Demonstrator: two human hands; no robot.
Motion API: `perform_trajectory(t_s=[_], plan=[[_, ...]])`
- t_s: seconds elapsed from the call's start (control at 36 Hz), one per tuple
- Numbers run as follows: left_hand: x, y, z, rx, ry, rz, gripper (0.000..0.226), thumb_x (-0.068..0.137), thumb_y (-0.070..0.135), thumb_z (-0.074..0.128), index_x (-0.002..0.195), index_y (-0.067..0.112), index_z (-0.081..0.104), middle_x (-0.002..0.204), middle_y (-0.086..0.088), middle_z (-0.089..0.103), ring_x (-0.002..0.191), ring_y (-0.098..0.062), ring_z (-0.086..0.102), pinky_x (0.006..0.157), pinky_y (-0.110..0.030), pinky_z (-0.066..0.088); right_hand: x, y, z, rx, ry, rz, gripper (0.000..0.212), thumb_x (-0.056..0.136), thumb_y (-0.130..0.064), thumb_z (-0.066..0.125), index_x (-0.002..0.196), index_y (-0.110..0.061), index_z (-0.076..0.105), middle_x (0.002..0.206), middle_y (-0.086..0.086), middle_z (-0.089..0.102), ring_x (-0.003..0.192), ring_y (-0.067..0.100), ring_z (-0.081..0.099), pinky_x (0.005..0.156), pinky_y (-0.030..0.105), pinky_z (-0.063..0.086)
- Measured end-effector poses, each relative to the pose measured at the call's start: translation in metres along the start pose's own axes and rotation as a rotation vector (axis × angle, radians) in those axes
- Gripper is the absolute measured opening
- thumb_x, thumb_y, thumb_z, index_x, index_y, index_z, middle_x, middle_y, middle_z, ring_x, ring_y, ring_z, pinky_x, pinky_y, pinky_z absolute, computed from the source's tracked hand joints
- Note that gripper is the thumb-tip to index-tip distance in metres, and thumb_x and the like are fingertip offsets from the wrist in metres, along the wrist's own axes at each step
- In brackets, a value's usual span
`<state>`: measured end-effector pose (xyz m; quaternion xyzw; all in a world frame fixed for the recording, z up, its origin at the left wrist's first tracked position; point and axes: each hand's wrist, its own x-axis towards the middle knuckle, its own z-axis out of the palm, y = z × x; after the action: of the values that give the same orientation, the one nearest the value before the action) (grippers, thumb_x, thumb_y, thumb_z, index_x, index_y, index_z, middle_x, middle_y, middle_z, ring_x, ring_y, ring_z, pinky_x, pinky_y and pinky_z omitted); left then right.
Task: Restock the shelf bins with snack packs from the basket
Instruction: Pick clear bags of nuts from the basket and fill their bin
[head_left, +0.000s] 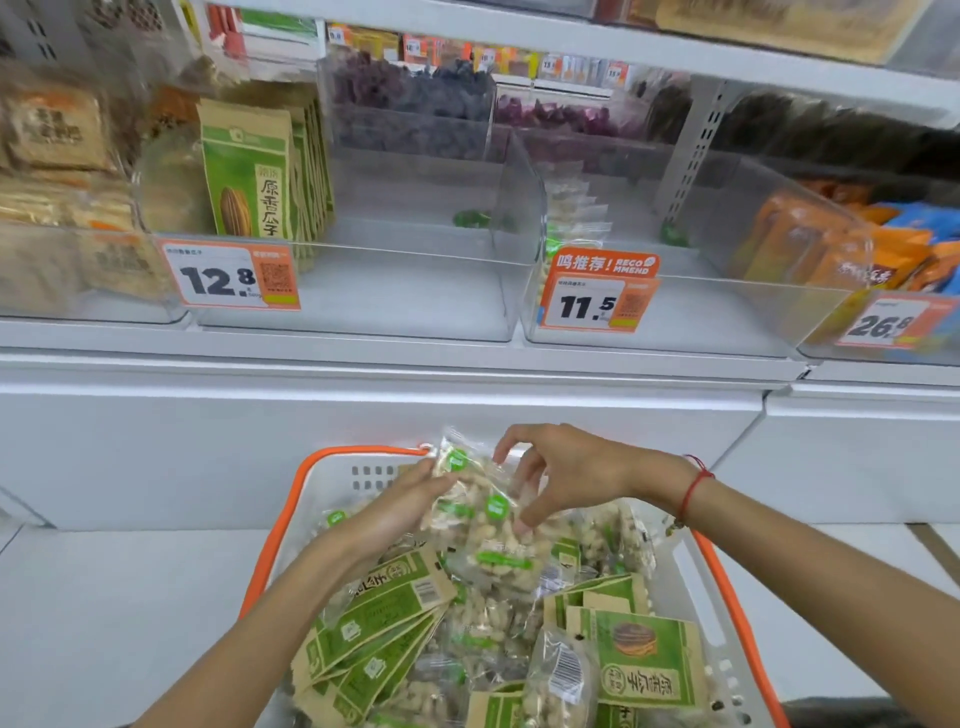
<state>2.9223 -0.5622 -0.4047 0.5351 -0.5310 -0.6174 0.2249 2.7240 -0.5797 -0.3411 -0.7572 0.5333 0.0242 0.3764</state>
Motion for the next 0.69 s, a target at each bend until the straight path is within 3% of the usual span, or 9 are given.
perform_trajectory(t_s=[0.08, 0.19, 0.25, 0.31, 0.36, 0.47, 0.56, 0.64, 0.69], plan=[[0.007, 0.002, 0.003, -0.092, -0.085, 0.005, 0.072, 0.075, 0.083, 0.044, 0.131, 0.039, 0.051, 0.124, 0.002, 0.062, 0.123, -0.021, 0.052, 0.112, -0.054, 0.028, -0.008, -0.003, -0.007, 0.041, 0.159, -0.026, 0.057, 0.066, -0.018, 0.087, 0.108, -0.023, 0.049, 0.100, 0.003, 0.070, 0.085, 0.016, 0.060, 0.076, 0.027, 0.048], [-0.004, 0.034, 0.011, -0.103, -0.127, 0.101, 0.096, 0.053, 0.093, 0.051, 0.133, 0.040, 0.047, 0.128, 0.008, 0.053, 0.122, -0.020, 0.052, 0.110, -0.048, 0.030, -0.026, 0.000, -0.017, 0.182, 0.324, -0.073, 0.047, 0.068, -0.018, 0.086, 0.103, -0.023, 0.056, 0.092, -0.001, 0.068, 0.075, 0.008, 0.057, 0.064, 0.017, 0.044], [-0.010, 0.046, 0.017, -0.060, -0.125, 0.153, 0.113, 0.044, 0.079, 0.073, 0.140, 0.037, 0.030, 0.128, 0.012, 0.047, 0.116, -0.010, 0.051, 0.111, -0.041, 0.030, -0.034, 0.001, -0.021, 0.295, 0.393, -0.109, 0.039, 0.069, -0.015, 0.085, 0.097, -0.025, 0.058, 0.087, -0.004, 0.067, 0.073, 0.006, 0.059, 0.064, 0.023, 0.047], [-0.015, 0.053, 0.022, -0.005, -0.158, 0.209, 0.098, 0.056, 0.052, 0.084, 0.133, 0.040, 0.025, 0.120, 0.023, 0.049, 0.103, 0.007, 0.056, 0.101, -0.022, 0.038, -0.043, 0.000, -0.028, 0.368, 0.451, -0.159, 0.035, 0.070, -0.012, 0.084, 0.091, -0.026, 0.060, 0.085, -0.004, 0.067, 0.074, 0.011, 0.059, 0.062, 0.021, 0.045], [-0.014, 0.060, 0.026, 0.015, -0.137, 0.278, 0.087, 0.063, 0.031, 0.084, 0.133, 0.028, 0.033, 0.119, 0.015, 0.059, 0.100, 0.007, 0.062, 0.087, -0.010, 0.045, -0.052, -0.002, -0.035, 0.372, 0.483, -0.206, 0.033, 0.071, -0.011, 0.083, 0.092, -0.025, 0.061, 0.091, -0.005, 0.069, 0.073, 0.021, 0.058, 0.064, 0.023, 0.045], [-0.011, 0.089, 0.032, -0.019, -0.037, 0.460, 0.064, 0.072, 0.009, 0.079, 0.125, 0.014, 0.044, 0.113, 0.001, 0.066, 0.095, 0.000, 0.066, 0.075, -0.009, 0.047, -0.069, -0.007, -0.056, 0.169, 0.670, -0.316, 0.035, 0.072, -0.022, 0.083, 0.102, -0.026, 0.066, 0.107, -0.018, 0.064, 0.104, -0.002, 0.056, 0.083, 0.010, 0.040], [-0.013, 0.118, 0.035, -0.060, 0.003, 0.588, 0.050, 0.076, 0.001, 0.074, 0.116, 0.014, 0.048, 0.096, 0.010, 0.071, 0.086, -0.001, 0.067, 0.069, -0.010, 0.048, -0.082, -0.010, -0.082, 0.066, 0.825, -0.297, 0.070, 0.067, -0.043, 0.081, 0.129, -0.042, 0.047, 0.132, -0.025, 0.042, 0.122, -0.003, 0.039, 0.097, 0.007, 0.030], [-0.010, 0.153, 0.036, -0.064, 0.014, 0.690, 0.047, 0.076, 0.004, 0.074, 0.113, 0.015, 0.047, 0.095, 0.014, 0.071, 0.088, 0.000, 0.067, 0.072, -0.011, 0.048, -0.095, -0.014, -0.113, 0.328, 0.728, -0.114, 0.101, 0.059, -0.057, 0.072, 0.146, -0.038, 0.023, 0.140, -0.018, 0.034, 0.125, 0.001, 0.038, 0.104, 0.023, 0.033], [-0.005, 0.178, 0.038, -0.073, -0.004, 0.731, 0.053, 0.077, 0.005, 0.075, 0.120, 0.015, 0.045, 0.109, 0.007, 0.068, 0.099, -0.005, 0.066, 0.079, -0.015, 0.051, -0.102, -0.014, -0.131, 0.455, 0.601, -0.132, 0.082, 0.068, -0.051, 0.067, 0.141, -0.029, 0.038, 0.134, -0.013, 0.052, 0.117, 0.002, 0.053, 0.104, 0.029, 0.040]])
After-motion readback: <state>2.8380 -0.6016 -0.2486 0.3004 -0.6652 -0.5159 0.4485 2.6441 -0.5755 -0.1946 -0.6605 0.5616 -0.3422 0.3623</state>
